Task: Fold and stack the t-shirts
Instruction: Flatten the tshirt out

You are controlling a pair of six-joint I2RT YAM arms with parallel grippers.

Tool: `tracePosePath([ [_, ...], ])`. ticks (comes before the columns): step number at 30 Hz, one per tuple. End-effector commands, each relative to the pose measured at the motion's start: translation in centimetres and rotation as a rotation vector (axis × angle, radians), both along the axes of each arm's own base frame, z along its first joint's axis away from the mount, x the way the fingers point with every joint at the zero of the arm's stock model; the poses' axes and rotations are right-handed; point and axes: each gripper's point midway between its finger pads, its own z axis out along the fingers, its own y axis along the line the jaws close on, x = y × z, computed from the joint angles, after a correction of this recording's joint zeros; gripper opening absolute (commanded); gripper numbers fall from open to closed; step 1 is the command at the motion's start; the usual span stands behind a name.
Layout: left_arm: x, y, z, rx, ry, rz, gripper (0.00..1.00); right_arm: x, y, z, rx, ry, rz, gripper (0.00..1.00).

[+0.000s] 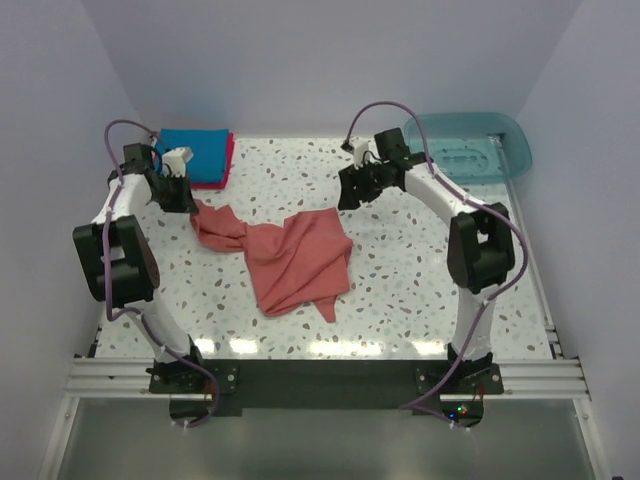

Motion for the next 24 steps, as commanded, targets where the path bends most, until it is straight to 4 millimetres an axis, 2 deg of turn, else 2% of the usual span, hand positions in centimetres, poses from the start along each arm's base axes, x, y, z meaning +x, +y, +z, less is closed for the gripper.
tracePosePath([
  [1, 1.5, -0.2, 1.8, -0.004, -0.067, -0.055, 0.0, 4.5, 0.1, -1.6, -0.033, -0.075, -0.055, 0.64],
  [4, 1.6, -0.5, 1.7, -0.014, -0.063, -0.063, 0.0, 6.8, 1.1, -3.4, -0.052, -0.098, -0.043, 0.67],
  [7, 1.4, -0.8, 1.7, -0.025, -0.058, -0.084, 0.0, 8.4, 1.9, -3.6, -0.083, -0.155, -0.016, 0.69],
  [9, 1.2, -0.8, 1.6, -0.023, -0.055, -0.09, 0.0, 8.6, 2.5, -5.1, -0.109, -0.157, 0.011, 0.72],
  [10, 1.2, -0.8, 1.6, -0.025, -0.054, -0.091, 0.0, 9.0, 2.8, -4.8, -0.114, -0.181, 0.032, 0.72],
  [11, 1.1, -0.9, 1.5, -0.029, -0.049, -0.09, 0.0, 8.7, 3.0, -6.0, -0.129, -0.16, 0.049, 0.72],
  [15, 1.2, -0.9, 1.4, -0.036, -0.047, -0.083, 0.0, 7.5, 3.8, -7.4, -0.167, -0.161, 0.124, 0.71],
  [24, 1.7, -0.9, 1.0, -0.053, -0.035, -0.067, 0.0, 3.5, 2.0, -9.9, -0.249, -0.103, 0.247, 0.69],
])
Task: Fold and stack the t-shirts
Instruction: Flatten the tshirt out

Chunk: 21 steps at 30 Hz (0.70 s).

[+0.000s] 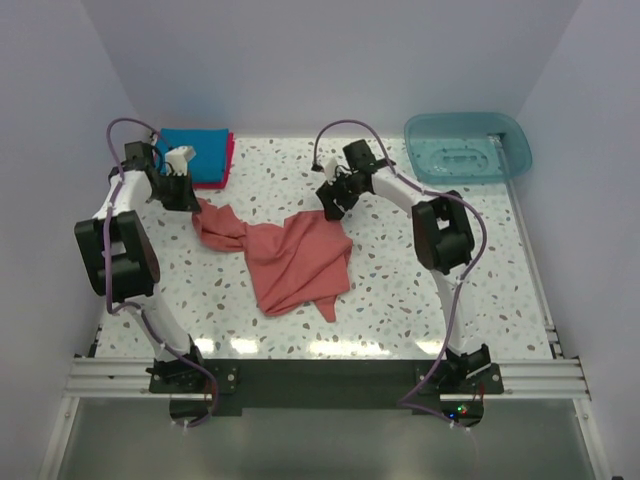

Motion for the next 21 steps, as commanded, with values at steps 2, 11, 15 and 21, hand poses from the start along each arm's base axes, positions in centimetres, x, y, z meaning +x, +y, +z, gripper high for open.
tracePosePath([
  [2, 1.4, -0.1, 1.3, -0.012, -0.042, -0.009, 0.0, -1.6, -1.5, -0.3, -0.084, 0.014, 0.052, 0.66],
  [11, 2.5, 0.2, 1.9, -0.007, -0.059, 0.003, 0.0, -2.2, -2.2, -1.5, -0.177, 0.033, 0.114, 0.0],
  [15, 3.7, 0.7, 2.5, 0.005, -0.093, 0.007, 0.0, -0.6, -2.0, 1.3, -0.141, -0.033, 0.081, 0.0],
  [21, 6.9, 1.6, 6.8, 0.056, -0.229, -0.039, 0.0, 4.9, -5.3, 12.8, 0.017, -0.271, -0.126, 0.0],
])
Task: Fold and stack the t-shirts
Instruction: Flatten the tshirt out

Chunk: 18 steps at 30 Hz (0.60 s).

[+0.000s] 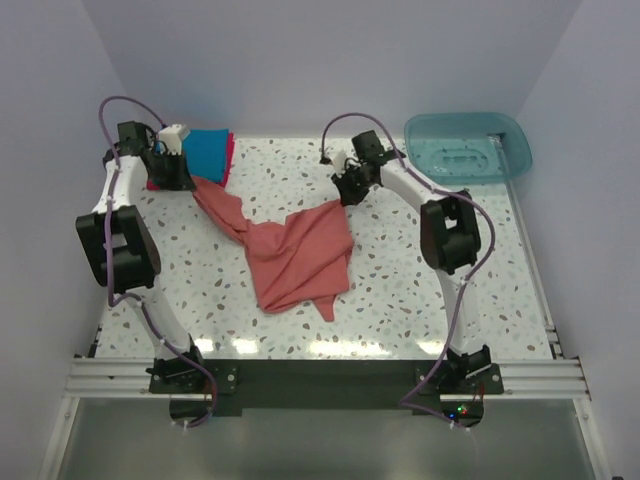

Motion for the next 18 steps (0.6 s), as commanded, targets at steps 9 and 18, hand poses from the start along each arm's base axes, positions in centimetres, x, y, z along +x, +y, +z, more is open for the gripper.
tracePosePath([
  [9, 6.6, 1.3, 14.9, 0.101, -0.439, -0.032, 0.0, 6.8, -9.3, 25.9, 0.249, -0.565, -0.301, 0.0],
  [18, 3.8, 1.0, 31.8, 0.176, -0.887, 0.068, 0.0, 2.7, -14.2, 41.4, 0.361, -0.934, -0.403, 0.0],
])
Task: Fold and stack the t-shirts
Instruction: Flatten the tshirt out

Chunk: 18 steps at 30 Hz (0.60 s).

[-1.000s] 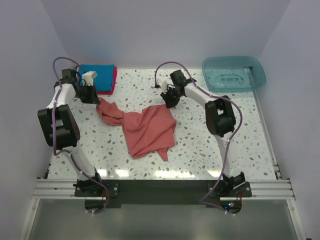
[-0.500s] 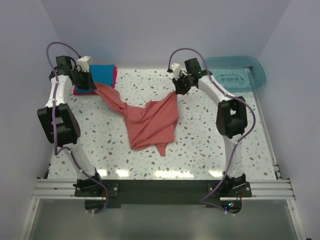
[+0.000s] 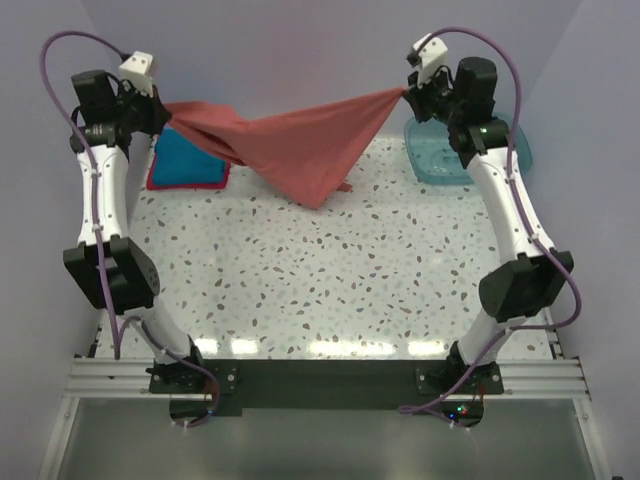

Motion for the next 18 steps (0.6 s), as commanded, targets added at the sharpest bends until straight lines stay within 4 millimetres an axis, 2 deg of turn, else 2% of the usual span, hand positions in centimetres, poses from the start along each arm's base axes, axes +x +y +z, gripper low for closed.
tracePosePath([
  [1, -2.8, -0.2, 15.1, 0.075, -0.423, 0.058, 0.0, -2.1, -2.2, 8.6, 0.049, -0.237, -0.077, 0.0],
  [2, -4.3, -0.4, 16.4, 0.083, -0.466, 0.075, 0.0, -3.2, -3.0, 10.5, 0.05, -0.282, -0.093, 0.0],
  [3, -4.9, 0.0, 18.1, 0.1, -0.54, 0.096, 0.0, -3.5, -3.6, 11.1, 0.043, -0.303, -0.107, 0.0],
  [4, -5.7, 0.0, 19.1, 0.105, -0.576, 0.105, 0.0, -4.1, -4.3, 12.5, 0.046, -0.343, -0.13, 0.0],
  [8, -10.3, -0.3, 23.8, 0.171, -0.768, 0.134, 0.0, -6.7, -7.0, 16.9, 0.047, -0.463, -0.194, 0.0],
  [9, -11.2, -0.4, 24.9, 0.195, -0.808, 0.138, 0.0, -8.1, -7.4, 18.4, 0.047, -0.501, -0.201, 0.0],
  [12, -14.8, -0.2, 28.2, 0.271, -0.912, 0.198, 0.0, -10.6, -7.9, 20.9, 0.045, -0.566, -0.206, 0.0],
  [13, -15.8, -0.2, 29.0, 0.282, -0.938, 0.221, 0.0, -12.7, -8.2, 22.5, 0.051, -0.609, -0.209, 0.0],
  [14, -17.9, -0.4, 30.3, 0.296, -0.982, 0.242, 0.0, -13.4, -8.3, 22.8, 0.048, -0.621, -0.216, 0.0],
  [15, -19.2, -0.2, 31.2, 0.314, -1.015, 0.276, 0.0, -14.4, -8.5, 23.4, 0.049, -0.64, -0.221, 0.0],
  [16, -20.5, -0.3, 31.9, 0.352, -1.046, 0.288, 0.0, -17.1, -8.9, 25.1, 0.056, -0.693, -0.23, 0.0],
  [18, -24.4, -0.9, 33.7, 0.396, -1.148, 0.326, 0.0, -19.4, -9.5, 25.8, 0.039, -0.73, -0.25, 0.0],
])
